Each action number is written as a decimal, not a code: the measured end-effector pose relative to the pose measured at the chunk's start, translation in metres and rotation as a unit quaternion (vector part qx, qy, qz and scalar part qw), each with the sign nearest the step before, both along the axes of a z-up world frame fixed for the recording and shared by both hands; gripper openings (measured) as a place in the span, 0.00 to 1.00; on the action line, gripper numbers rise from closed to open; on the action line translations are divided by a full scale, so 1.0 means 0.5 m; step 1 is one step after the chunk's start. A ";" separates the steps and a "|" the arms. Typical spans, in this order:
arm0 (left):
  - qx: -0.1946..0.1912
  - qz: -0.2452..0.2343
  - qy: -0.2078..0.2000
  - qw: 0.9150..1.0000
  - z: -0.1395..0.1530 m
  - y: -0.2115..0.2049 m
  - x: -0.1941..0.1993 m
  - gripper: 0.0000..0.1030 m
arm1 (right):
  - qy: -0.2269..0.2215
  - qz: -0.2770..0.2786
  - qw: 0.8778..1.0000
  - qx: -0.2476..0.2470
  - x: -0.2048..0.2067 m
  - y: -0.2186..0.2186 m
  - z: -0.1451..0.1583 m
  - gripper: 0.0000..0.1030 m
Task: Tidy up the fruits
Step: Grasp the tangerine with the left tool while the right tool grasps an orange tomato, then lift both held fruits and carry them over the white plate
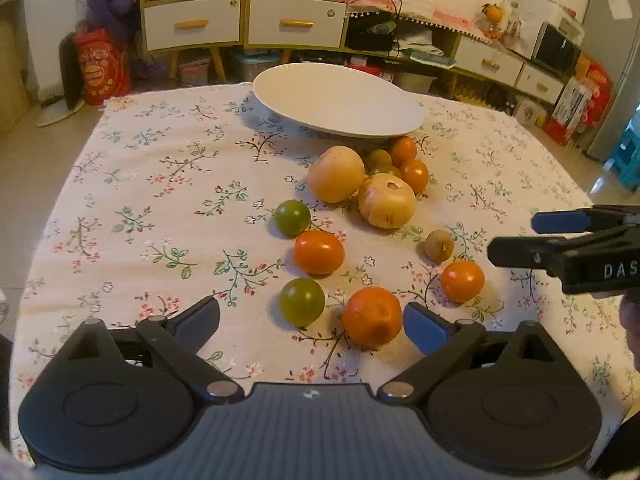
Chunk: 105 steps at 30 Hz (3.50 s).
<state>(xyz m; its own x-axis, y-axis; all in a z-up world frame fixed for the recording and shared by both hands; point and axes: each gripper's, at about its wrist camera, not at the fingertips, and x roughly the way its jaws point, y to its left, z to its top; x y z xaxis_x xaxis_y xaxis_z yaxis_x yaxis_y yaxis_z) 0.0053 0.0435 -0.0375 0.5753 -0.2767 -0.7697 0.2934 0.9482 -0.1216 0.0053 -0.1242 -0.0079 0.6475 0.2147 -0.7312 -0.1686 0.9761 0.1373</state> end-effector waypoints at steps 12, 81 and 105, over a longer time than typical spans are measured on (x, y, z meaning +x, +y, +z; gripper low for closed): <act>-0.046 -0.068 -0.006 0.997 0.008 -0.013 -0.014 0.49 | 0.037 0.020 0.999 0.008 0.040 0.030 -0.018 0.76; -0.042 -0.056 0.011 0.997 0.003 -0.045 0.021 0.13 | 0.071 0.002 0.997 0.001 0.046 0.044 0.005 0.33; -0.063 -0.028 -0.028 0.997 0.093 -0.075 0.143 0.13 | 0.044 -0.053 0.995 0.066 0.162 0.006 0.081 0.33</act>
<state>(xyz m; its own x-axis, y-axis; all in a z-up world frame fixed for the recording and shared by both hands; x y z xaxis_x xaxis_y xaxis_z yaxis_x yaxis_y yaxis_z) 0.0770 0.0058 0.0089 0.5977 -0.4024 -0.6934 0.3554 0.9083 -0.2208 0.0863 -0.1213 0.0326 0.6058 0.2466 -0.7564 -0.0478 0.9603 0.2748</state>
